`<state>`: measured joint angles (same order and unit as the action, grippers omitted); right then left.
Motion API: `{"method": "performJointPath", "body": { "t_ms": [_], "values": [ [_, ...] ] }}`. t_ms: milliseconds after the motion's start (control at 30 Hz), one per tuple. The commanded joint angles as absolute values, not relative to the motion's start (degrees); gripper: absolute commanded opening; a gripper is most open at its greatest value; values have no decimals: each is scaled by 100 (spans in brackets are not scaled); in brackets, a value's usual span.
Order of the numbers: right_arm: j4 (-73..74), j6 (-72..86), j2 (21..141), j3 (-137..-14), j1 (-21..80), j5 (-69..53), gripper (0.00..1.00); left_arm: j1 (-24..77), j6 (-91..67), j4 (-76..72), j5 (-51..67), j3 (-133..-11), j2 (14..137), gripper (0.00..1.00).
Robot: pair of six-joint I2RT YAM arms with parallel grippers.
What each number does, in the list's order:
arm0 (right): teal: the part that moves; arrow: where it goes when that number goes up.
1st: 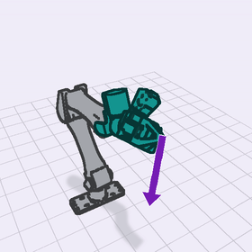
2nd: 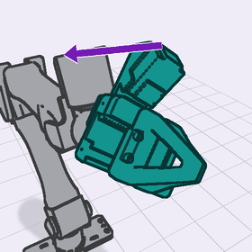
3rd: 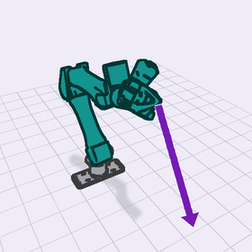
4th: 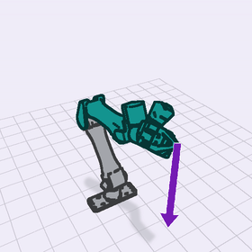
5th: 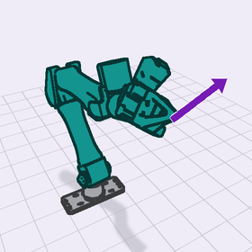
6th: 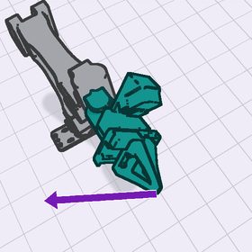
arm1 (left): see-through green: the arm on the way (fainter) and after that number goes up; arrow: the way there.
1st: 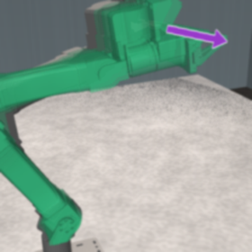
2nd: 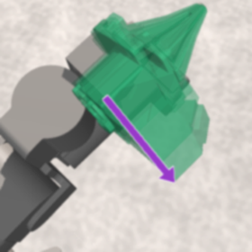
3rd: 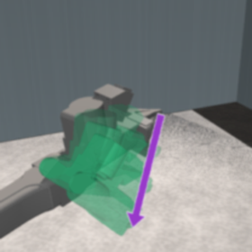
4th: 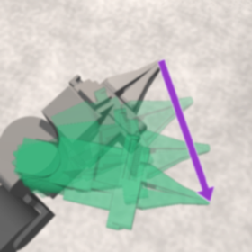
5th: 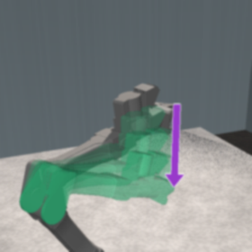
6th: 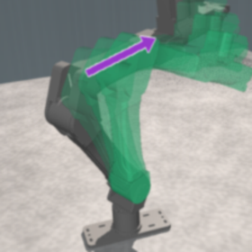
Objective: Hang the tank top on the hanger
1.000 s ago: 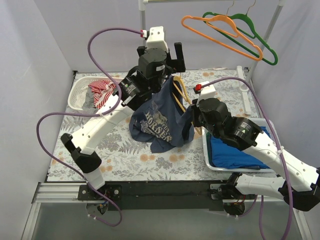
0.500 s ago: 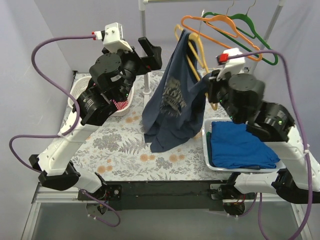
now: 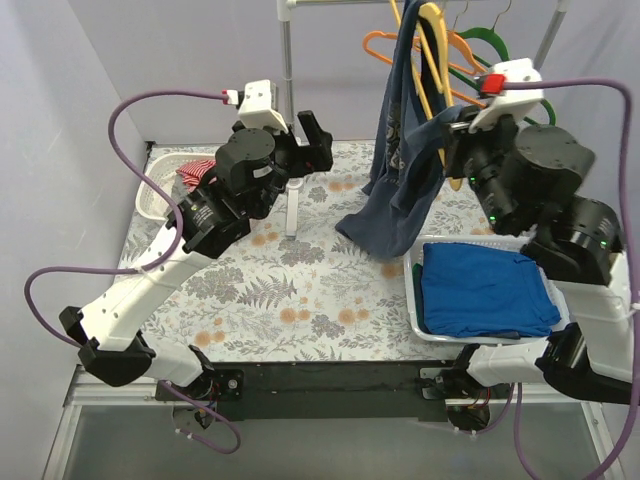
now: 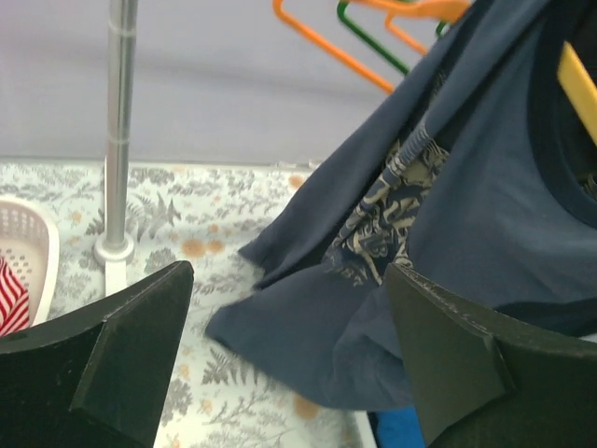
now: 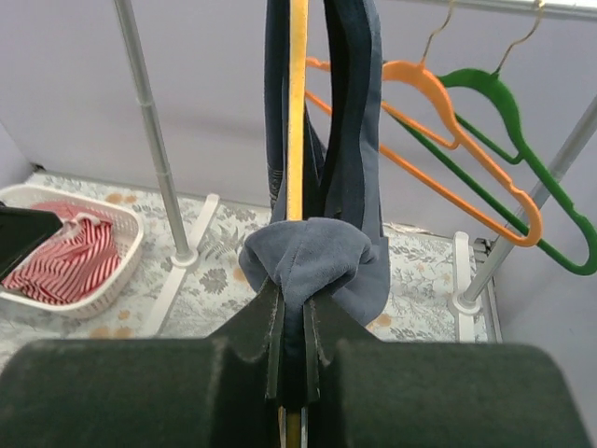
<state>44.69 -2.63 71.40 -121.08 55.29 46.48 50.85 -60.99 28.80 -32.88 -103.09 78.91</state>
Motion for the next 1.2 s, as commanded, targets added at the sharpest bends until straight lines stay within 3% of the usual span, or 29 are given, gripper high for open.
{"method": "performJointPath", "body": {
  "t_ms": [0, 233, 433, 767, 1167],
  "values": [
    [3920, -264, 7470, -11734, 5546, 4422, 1, 5089, -6275, 2944, -3208, -9915, 7533, 83],
    [3929, 140, 7760, -11303, 4924, 3089, 1, 5089, -6609, 3137, -3357, -8825, 6708, 79],
    [3946, 211, 8261, -11706, 4466, 2418, 1, 5089, -6899, 3471, -3437, -8131, 6074, 79],
    [3858, 88, 9508, -13156, 3780, 1750, 1, 5080, -6873, 3682, -3331, -8007, 5774, 79],
    [3024, 299, 9852, -13104, 3120, 607, 1, 5089, -6812, 3735, -3129, -7989, 5660, 79]
  ]
}}
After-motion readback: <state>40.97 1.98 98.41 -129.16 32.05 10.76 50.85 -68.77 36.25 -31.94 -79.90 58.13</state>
